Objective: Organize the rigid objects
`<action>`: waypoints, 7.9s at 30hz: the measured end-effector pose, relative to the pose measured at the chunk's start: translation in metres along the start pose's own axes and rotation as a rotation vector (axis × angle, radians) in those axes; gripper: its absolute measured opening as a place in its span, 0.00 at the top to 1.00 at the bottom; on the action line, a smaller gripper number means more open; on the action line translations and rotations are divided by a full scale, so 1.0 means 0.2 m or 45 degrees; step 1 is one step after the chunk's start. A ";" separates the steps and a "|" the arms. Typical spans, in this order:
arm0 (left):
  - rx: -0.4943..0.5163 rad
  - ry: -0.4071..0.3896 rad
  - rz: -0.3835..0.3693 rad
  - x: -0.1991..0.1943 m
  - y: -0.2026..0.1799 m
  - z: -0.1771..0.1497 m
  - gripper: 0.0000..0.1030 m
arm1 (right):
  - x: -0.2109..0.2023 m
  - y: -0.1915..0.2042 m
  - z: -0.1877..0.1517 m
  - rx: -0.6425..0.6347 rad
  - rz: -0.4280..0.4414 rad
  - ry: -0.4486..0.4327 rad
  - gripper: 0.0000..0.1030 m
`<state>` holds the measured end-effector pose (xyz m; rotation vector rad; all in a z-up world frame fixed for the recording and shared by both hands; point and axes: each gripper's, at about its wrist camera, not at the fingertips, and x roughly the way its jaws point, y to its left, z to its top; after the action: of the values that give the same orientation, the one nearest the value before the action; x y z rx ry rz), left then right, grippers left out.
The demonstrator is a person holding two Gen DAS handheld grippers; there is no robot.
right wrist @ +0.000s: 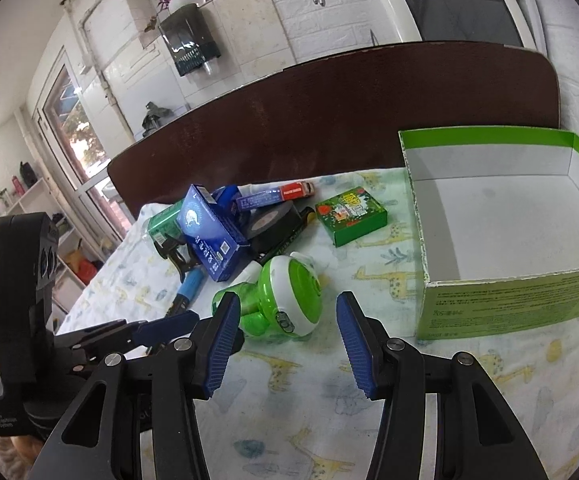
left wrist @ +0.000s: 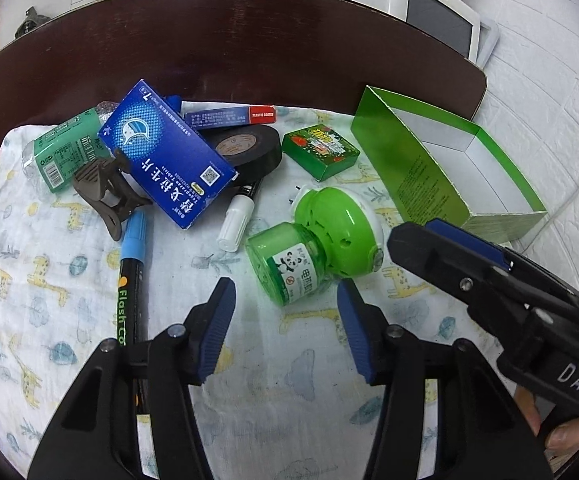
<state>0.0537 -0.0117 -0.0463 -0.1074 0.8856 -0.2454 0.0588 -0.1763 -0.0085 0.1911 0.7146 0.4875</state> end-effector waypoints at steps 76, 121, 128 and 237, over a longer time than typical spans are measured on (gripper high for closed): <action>0.618 -0.112 -0.189 0.27 -1.08 0.69 0.70 | -0.37 -0.80 0.46 0.281 -0.192 -0.327 0.51; 0.498 -0.130 0.019 -0.11 -0.51 0.39 0.21 | -0.35 -0.60 0.44 0.229 -0.461 -0.112 0.52; 0.223 -0.175 0.247 -0.26 0.01 0.27 0.21 | -0.18 -0.18 0.40 0.030 -0.236 0.004 0.52; -0.300 0.017 -0.083 -0.18 1.24 0.10 0.38 | 0.64 0.72 0.15 -0.050 0.115 0.350 0.66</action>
<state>0.0888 0.2362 -0.0556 -0.3539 0.9226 -0.2016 0.1099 0.0115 -0.0122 0.1205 0.9673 0.6206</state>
